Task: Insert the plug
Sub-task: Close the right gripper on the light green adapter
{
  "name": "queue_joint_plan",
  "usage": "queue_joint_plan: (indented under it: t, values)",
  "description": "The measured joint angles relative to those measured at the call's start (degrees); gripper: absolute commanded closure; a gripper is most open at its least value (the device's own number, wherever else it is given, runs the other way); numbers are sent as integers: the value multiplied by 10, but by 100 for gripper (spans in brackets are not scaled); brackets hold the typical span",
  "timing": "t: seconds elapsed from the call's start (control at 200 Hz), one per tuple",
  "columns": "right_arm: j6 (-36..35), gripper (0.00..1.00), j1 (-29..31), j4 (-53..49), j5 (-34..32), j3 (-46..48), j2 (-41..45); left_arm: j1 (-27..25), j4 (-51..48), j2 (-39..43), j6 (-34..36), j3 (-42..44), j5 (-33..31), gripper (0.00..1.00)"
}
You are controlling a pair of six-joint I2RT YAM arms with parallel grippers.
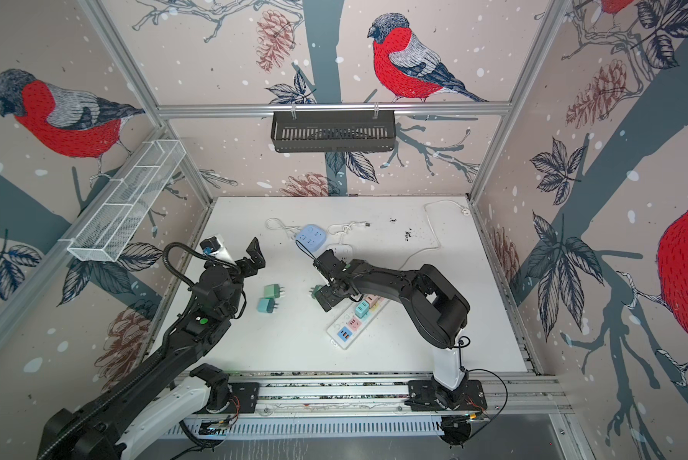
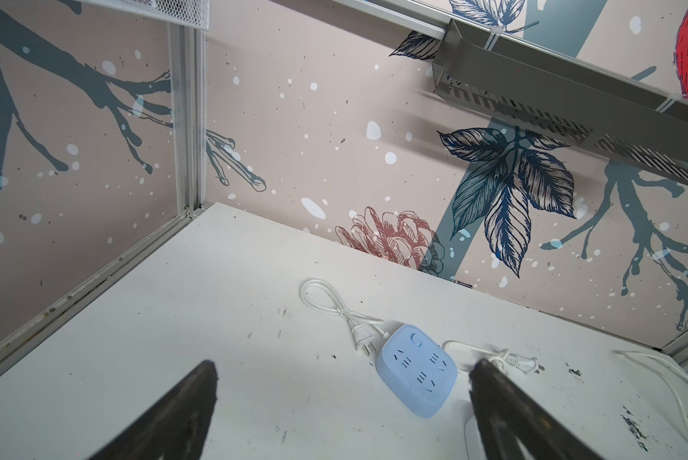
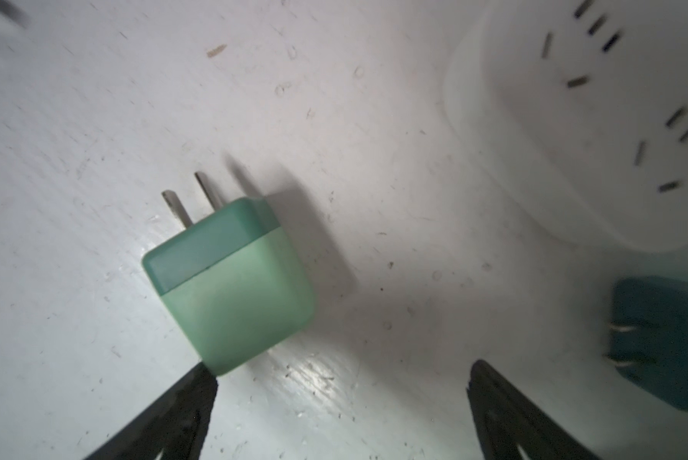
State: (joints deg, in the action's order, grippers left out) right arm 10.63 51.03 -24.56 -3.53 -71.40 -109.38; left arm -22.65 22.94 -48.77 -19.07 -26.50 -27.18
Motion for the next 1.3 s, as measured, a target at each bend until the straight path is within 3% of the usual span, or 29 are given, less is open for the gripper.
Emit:
queue_joint_plan:
  t: [0.375, 0.951, 1.146, 1.301]
  values:
    - [32, 7, -10, 24, -60, -25, -23, 0, 0, 2, 0, 0, 0, 2]
    - [77, 8, -2, 41, -71, -104, -91, 0, 0, 5, 0, 0, 0, 2]
    - [93, 0, 4, 56, -74, -95, -75, 0, 0, 9, 0, 0, 0, 2]
    - [109, 0, 39, 88, -58, -98, -43, 0, 0, 11, 0, 0, 0, 2]
